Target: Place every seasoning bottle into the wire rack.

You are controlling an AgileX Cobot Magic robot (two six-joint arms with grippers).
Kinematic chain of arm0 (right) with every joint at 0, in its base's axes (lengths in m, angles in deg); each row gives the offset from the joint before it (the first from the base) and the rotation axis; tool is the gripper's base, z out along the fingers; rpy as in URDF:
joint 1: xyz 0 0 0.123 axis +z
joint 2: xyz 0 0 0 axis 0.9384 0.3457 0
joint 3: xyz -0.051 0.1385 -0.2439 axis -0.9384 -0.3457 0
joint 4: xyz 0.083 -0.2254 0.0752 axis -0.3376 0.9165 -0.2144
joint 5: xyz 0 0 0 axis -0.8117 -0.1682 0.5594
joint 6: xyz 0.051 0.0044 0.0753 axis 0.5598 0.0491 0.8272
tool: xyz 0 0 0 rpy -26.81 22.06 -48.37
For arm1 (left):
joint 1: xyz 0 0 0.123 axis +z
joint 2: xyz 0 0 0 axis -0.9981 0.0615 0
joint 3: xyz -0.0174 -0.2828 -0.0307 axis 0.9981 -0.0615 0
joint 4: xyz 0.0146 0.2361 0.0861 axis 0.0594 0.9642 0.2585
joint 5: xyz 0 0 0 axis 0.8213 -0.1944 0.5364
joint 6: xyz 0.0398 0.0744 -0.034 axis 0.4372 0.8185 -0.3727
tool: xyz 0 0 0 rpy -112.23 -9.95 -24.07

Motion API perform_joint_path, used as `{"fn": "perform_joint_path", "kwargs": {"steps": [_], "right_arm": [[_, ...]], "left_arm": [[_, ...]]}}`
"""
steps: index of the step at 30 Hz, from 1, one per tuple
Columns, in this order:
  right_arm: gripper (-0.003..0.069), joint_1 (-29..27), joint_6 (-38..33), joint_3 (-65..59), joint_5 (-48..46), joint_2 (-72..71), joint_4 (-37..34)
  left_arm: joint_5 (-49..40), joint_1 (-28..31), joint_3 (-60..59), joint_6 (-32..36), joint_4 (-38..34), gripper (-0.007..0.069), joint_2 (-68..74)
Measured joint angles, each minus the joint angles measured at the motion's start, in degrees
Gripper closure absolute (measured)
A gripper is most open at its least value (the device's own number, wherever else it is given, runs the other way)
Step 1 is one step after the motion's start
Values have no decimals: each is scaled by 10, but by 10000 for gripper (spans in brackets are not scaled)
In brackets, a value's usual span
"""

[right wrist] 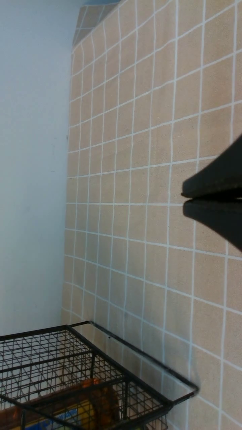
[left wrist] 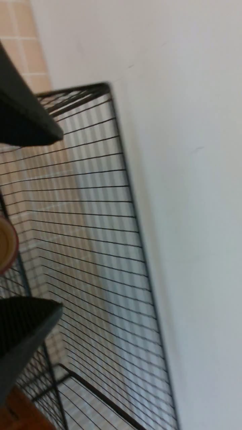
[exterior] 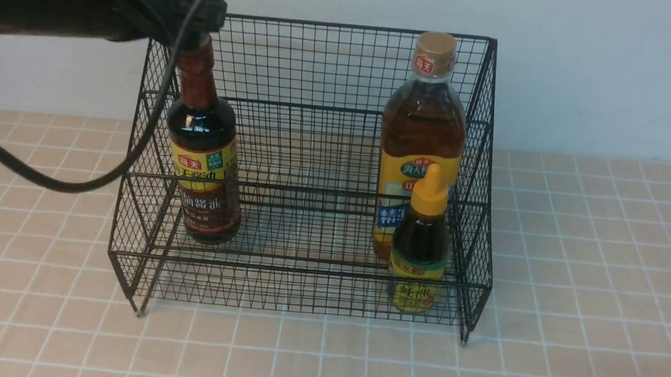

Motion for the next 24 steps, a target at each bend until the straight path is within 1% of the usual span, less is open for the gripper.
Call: {"fn": "perform_joint_path", "kwargs": {"steps": [1,3,6,7,9,11,15,19,24], "right_arm": [[673,0,0,0,0,0,0],[673,0,0,0,0,0,0],[673,0,0,0,0,0,0],[673,0,0,0,0,0,0],[673,0,0,0,0,0,0],[673,0,0,0,0,0,0],[673,0,0,0,0,0,0],[673,0,0,0,0,0,0],[673,0,0,0,0,0,0]], "left_arm": [[0,0,0,0,0,99,-13],[-11,0,0,0,0,158,-44],[-63,0,2,-1,1,322,-101],[-89,0,3,-1,2,416,-121],[-143,0,4,-1,2,542,-161],[-181,0,-6,-4,2,603,-201],[-196,0,-66,-24,1,631,-286],[-196,0,-142,-47,0,631,-377],[-206,0,-222,-52,0,631,-489]]}}
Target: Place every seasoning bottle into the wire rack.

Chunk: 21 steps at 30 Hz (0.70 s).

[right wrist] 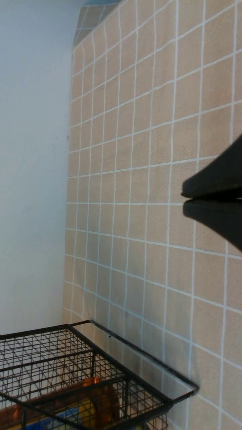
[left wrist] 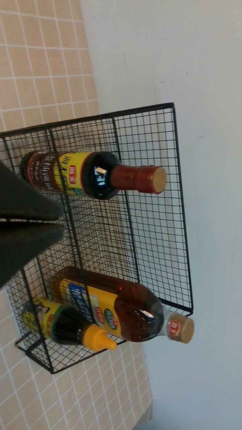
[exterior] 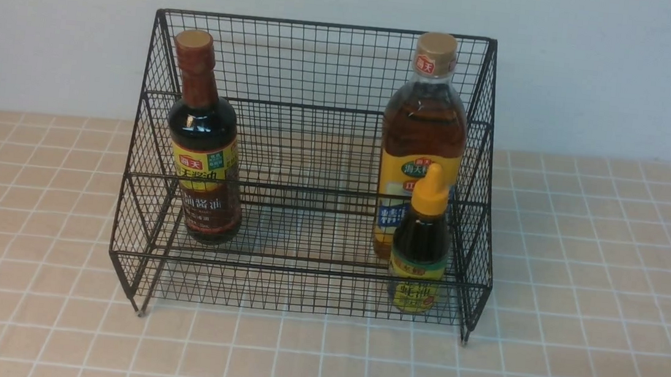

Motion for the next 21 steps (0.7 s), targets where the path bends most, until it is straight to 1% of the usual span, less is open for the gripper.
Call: {"fn": "perform_joint_path", "kwargs": {"steps": [5,10,14,16,19,20,21], "right_arm": [[673,0,0,0,0,0,0],[673,0,0,0,0,0,0],[673,0,0,0,0,0,0],[673,0,0,0,0,0,0],[673,0,0,0,0,0,0],[673,0,0,0,0,0,0],[673,0,0,0,0,0,0]], "left_arm": [[-33,0,-40,1,1,631,-65],[-48,0,-43,9,9,631,-88],[-48,0,-44,19,32,631,-89],[-37,0,-56,20,46,631,-93],[3,0,-99,20,70,631,-116],[34,1,-128,20,83,631,-133],[38,1,-133,20,85,631,-137]]}}
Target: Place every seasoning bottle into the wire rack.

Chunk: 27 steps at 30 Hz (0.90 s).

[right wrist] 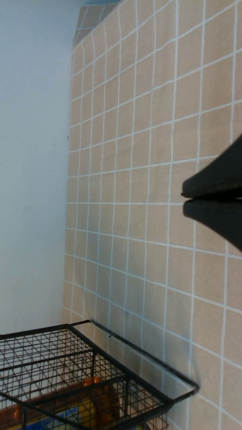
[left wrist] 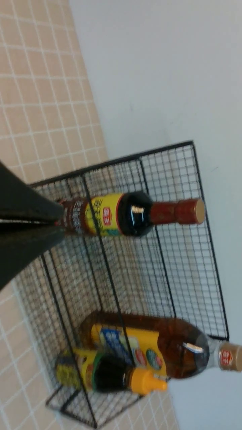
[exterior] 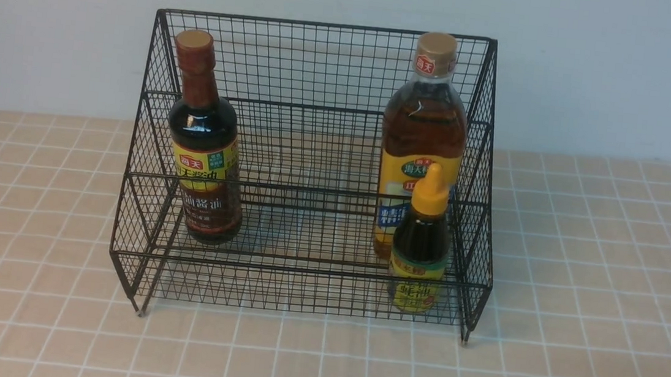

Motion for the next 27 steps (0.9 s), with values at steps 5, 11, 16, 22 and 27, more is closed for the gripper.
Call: {"fn": "perform_joint_path", "kwargs": {"steps": [5,11,16,22,27], "right_arm": [[673,0,0,0,0,0,0],[673,0,0,0,0,0,0],[673,0,0,0,0,0,0],[673,0,1,0,0,0,0],[673,0,1,0,0,0,0]], "left_arm": [[113,29,-175,0,39,631,-109],[156,68,-330,1,43,631,-164],[155,85,-381,1,41,631,-166],[155,85,-381,1,40,631,-166],[155,85,-381,1,39,631,-166]]}}
